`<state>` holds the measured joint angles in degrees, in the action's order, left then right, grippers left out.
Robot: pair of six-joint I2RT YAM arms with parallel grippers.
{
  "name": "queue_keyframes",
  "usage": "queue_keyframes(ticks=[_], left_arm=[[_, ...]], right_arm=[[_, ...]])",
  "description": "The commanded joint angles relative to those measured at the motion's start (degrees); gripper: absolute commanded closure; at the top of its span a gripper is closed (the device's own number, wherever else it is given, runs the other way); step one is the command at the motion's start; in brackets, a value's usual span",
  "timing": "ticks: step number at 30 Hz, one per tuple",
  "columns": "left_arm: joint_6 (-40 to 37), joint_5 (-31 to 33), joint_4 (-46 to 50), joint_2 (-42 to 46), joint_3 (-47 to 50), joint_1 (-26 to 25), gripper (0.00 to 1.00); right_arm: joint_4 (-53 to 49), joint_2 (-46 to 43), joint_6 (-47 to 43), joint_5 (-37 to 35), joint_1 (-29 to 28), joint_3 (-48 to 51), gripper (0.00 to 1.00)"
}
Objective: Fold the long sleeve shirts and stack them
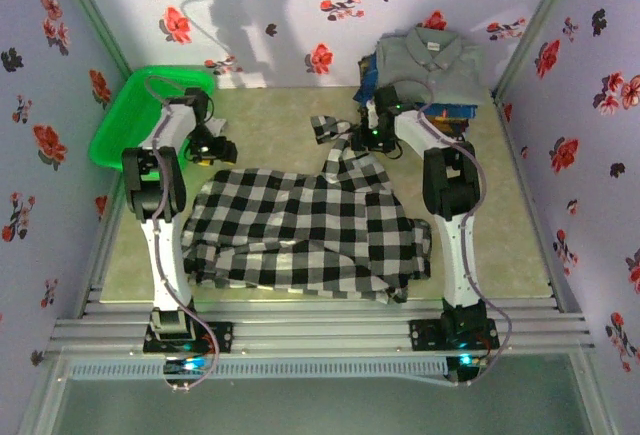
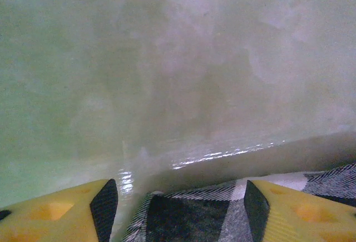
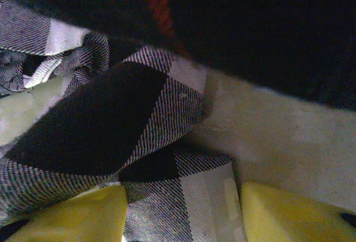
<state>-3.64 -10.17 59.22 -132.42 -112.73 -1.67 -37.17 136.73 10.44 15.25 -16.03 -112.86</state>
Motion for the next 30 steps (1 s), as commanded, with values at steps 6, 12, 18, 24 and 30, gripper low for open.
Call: queue_keyframes(ticks=[6,12,18,24,30], left_arm=[[-0.50,-0.89,0.67,-2.54,1.60,-0.35,0.47],[-1.11,-1.99,0.98,-2.68,2.62,-0.43,0.59],[-1.48,-5.62,0.56,-2.51,3.04,-0.42,0.82],[-0.76,-7.84,-1.14,0.58,4.38,0.48,1.00],[0.61,-7.99,-5.50,6.47,9.10,2.36,1.00]], right_arm=[[-1.19,1.70,-0.15,-0.02,-0.83,-1.05,0.46],[-1.20,1.57,0.67,-0.72,-1.09,-1.14,0.49],[1.20,1.36,3.15,0.15,-1.11,-1.05,0.65],[1.49,-0.80,4.15,-0.33,-1.06,-1.27,0.78],[2.62,-5.37,3.35,-1.29,-1.12,2.34,0.81]])
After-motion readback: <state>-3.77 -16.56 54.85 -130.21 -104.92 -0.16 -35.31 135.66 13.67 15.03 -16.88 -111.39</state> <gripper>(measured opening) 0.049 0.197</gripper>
